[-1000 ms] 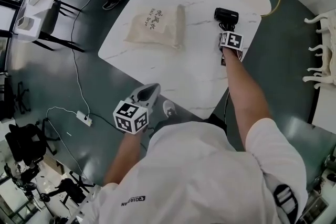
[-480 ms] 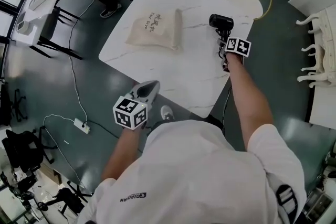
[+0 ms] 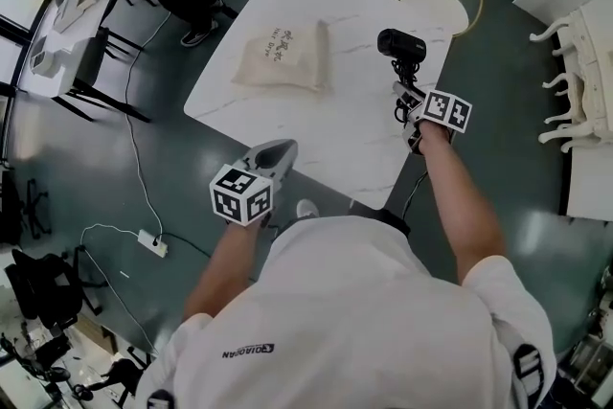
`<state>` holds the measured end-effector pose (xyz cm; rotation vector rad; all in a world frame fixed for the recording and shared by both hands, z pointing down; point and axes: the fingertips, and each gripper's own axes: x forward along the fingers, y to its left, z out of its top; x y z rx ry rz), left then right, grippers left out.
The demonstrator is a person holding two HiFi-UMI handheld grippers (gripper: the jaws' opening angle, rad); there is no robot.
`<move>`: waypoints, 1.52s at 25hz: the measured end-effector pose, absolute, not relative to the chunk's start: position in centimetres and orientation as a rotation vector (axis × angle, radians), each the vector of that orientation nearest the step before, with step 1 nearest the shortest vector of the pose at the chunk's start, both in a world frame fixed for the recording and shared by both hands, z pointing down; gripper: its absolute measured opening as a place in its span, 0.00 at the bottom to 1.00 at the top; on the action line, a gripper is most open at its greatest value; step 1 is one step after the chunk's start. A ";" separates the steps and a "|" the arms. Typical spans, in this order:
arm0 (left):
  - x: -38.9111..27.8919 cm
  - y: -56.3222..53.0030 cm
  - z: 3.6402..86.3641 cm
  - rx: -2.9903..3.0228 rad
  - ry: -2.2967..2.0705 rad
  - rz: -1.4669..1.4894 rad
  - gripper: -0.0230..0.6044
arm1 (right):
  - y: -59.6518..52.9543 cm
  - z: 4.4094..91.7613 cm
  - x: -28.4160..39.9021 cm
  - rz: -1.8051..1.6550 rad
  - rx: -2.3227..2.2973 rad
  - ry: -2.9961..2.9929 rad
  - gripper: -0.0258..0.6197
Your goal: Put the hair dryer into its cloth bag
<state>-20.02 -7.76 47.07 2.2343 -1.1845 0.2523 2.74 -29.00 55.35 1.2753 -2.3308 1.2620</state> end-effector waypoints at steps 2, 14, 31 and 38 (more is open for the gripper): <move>-20.0 -7.7 46.9 2.244 -1.177 0.254 0.08 | -27.4 53.7 2.2 1.284 1.257 -2.380 0.38; -20.4 -7.0 45.9 2.284 -1.171 0.212 0.08 | -18.6 45.6 -0.3 1.351 1.150 -2.641 0.38; -20.2 -11.5 47.3 2.289 -1.225 0.344 0.08 | -11.6 41.5 -2.5 1.148 0.904 -2.854 0.38; -20.6 -17.0 49.1 2.283 -1.376 0.548 0.09 | -10.1 41.5 -1.0 1.064 0.907 -2.877 0.38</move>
